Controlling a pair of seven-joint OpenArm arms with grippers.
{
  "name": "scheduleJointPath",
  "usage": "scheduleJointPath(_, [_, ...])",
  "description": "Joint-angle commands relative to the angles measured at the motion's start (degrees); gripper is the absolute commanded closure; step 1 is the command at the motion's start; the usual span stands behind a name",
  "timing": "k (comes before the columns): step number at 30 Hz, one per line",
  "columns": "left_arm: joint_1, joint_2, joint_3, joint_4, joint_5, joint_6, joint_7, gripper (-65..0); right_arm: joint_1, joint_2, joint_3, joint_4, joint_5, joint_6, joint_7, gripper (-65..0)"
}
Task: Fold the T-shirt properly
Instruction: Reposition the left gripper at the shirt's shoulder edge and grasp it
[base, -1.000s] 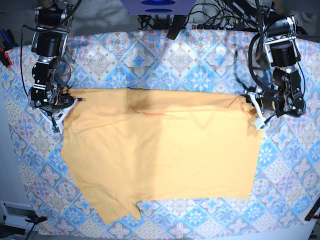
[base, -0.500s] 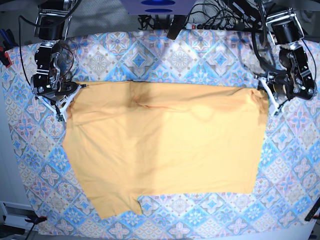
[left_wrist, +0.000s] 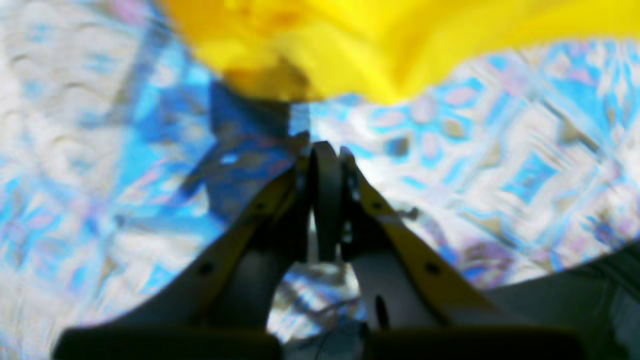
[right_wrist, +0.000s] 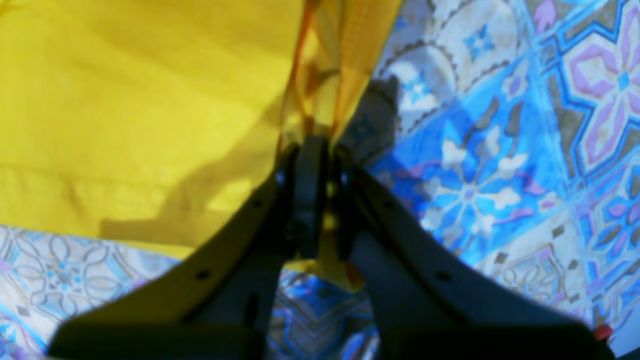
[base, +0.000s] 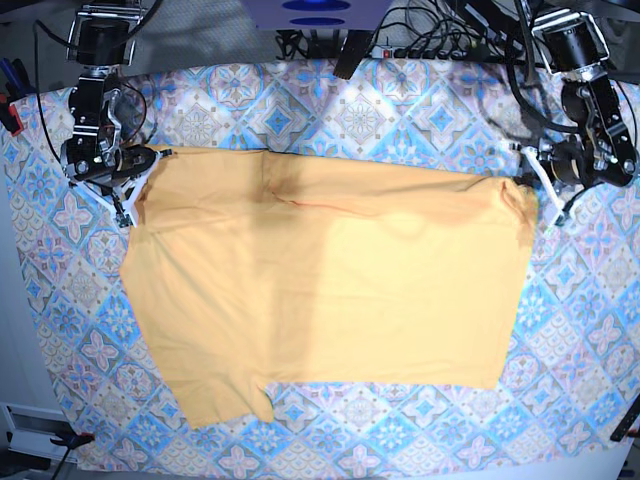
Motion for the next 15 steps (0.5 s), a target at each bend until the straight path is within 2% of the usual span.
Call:
scheduleJointPath(1, [-0.3, -1.3, -1.6, 0.9, 0.6, -0.1, 0.4, 0.0, -0.5, 0.6, 0.1, 0.1, -0.9, 0.4, -2.6, -4.1])
scheduleJointPath(3, [-0.3, -1.4, -3.2, 0.8, 0.9, -0.1, 0.4, 0.0, -0.5, 0.6, 0.1, -0.3, -0.9, 0.4, -2.5, -4.3])
scheduleJointPath(5, [-0.2, -1.5, -3.6, 0.8, 0.9, -0.1, 0.4, -3.3, -0.5, 0.6, 0.1, -0.4, -0.9, 0.4, -2.5, -4.5])
scheduleJointPath(8, [0.1, -1.6, -3.9, 0.7, 0.9, -0.1, 0.4, -15.0, -0.5, 0.6, 0.1, -0.4, -0.9, 0.4, -2.6, -4.5])
scheduleJointPath(11, [0.1, -1.6, -7.4, 0.6, 0.9, -0.1, 0.4, -26.4, -0.4, 0.6, 0.1, -0.4, -0.9, 0.4, -2.6, -4.5])
scheduleJointPath(13, [-0.3, -1.5, -10.2, 0.5, 0.9, -0.1, 0.4, -30.8, -0.4, 0.6, 0.1, -0.4, -0.9, 0.4, -2.6, -4.5])
scheduleJointPath(15, [-1.7, -1.5, -11.4, 0.5, 0.7, -0.1, 0.4, -31.6, -0.5, 0.7, 0.1, -0.4, -0.9, 0.4, -2.6, -4.5])
